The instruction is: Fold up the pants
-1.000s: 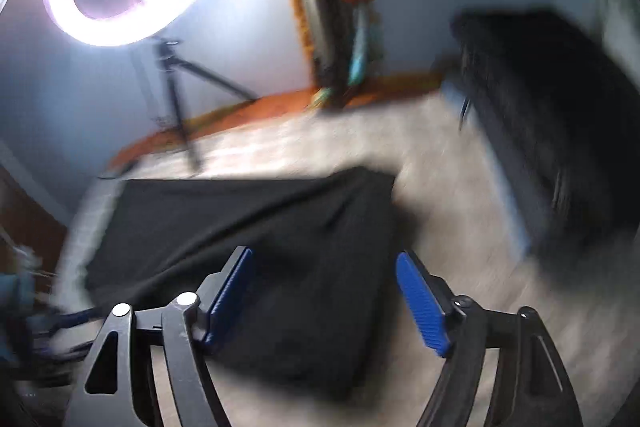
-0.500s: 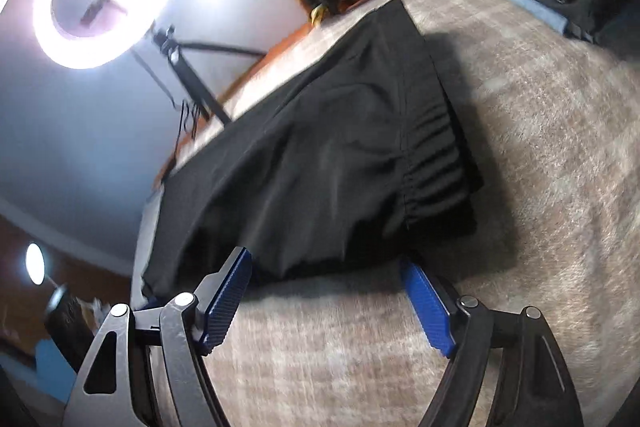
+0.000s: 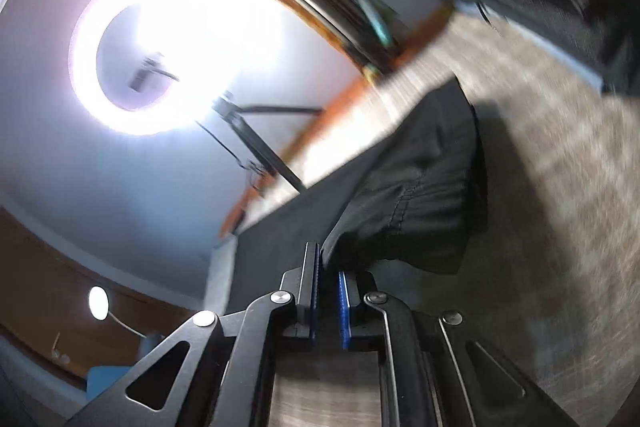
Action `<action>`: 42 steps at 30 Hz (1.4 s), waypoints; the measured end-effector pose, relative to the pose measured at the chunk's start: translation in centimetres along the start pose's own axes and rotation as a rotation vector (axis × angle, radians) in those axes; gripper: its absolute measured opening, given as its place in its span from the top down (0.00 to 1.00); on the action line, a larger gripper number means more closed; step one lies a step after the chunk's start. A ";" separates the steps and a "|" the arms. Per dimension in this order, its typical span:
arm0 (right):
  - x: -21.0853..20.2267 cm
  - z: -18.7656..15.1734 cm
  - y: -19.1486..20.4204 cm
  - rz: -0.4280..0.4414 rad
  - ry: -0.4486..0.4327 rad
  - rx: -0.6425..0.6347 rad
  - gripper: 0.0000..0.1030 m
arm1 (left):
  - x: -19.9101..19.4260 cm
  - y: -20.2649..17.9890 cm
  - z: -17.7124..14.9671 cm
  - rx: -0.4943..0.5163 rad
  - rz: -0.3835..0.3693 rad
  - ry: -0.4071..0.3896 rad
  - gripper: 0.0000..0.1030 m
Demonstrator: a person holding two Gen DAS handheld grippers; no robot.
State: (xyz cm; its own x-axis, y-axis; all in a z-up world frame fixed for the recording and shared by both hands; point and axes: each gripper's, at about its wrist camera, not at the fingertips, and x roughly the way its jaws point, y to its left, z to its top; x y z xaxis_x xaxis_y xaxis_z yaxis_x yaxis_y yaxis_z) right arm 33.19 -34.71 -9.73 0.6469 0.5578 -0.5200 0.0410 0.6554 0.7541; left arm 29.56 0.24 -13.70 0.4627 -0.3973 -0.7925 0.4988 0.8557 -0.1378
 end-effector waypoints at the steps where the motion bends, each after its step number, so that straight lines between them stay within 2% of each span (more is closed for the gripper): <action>1: -0.1 0.0 0.4 -0.008 -0.006 -0.013 0.94 | 0.2 -0.5 0.1 0.007 -0.013 -0.006 0.45; 6: 0.7 -0.7 -0.6 -0.053 0.036 0.009 0.94 | 1.1 -2.8 0.6 0.066 -0.015 -0.005 0.45; 12: 0.1 -1.2 -2.7 -0.152 0.048 -0.008 0.95 | 0.4 -4.3 -0.7 0.144 -0.149 0.042 0.45; 15: 0.8 -1.7 -4.2 -0.179 0.081 0.008 0.92 | 0.2 -4.2 -0.7 0.124 -0.144 0.036 0.45; 18: 1.1 -1.9 -5.1 -0.161 0.090 0.046 0.91 | 0.7 -4.0 0.0 0.083 -0.130 0.023 0.45; 22: 0.8 -1.6 -3.9 -0.173 0.075 -0.006 0.91 | 1.6 -4.3 1.1 0.035 -0.175 0.011 0.45; 27: 0.8 -1.7 -4.2 -0.199 0.090 -0.009 0.91 | 0.7 -5.4 -0.4 0.109 -0.185 0.045 0.45; 31: 0.8 -2.3 -5.0 -0.219 0.111 -0.021 0.89 | -2.5 -4.7 -1.8 0.155 -0.166 0.042 0.45; 33: 0.8 -2.5 -5.0 -0.228 0.116 -0.038 0.84 | -4.9 -3.1 -1.2 0.137 -0.128 -0.024 0.45; 35: 0.8 -2.7 -4.9 -0.219 0.115 -0.038 0.74 | -6.0 -1.0 -0.1 0.080 -0.085 -0.070 0.45; 37: 0.9 -2.8 -4.6 -0.221 0.117 -0.039 0.69 | -6.8 0.7 0.7 0.066 -0.038 -0.101 0.45; 38: 1.1 -2.8 -4.5 -0.220 0.121 -0.039 0.65 | -6.9 1.4 1.1 0.081 0.016 -0.112 0.45; 42: 1.6 -2.7 -4.4 -0.201 0.150 -0.025 0.52 | -5.3 1.9 1.2 0.156 0.106 -0.087 0.45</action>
State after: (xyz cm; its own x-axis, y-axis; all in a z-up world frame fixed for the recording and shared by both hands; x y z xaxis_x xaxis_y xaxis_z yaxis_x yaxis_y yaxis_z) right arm 31.98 -35.26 -14.98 0.5074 0.4827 -0.7138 0.1374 0.7725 0.6200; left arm 28.89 3.55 -9.06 0.5771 -0.3404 -0.7424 0.5482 0.8353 0.0431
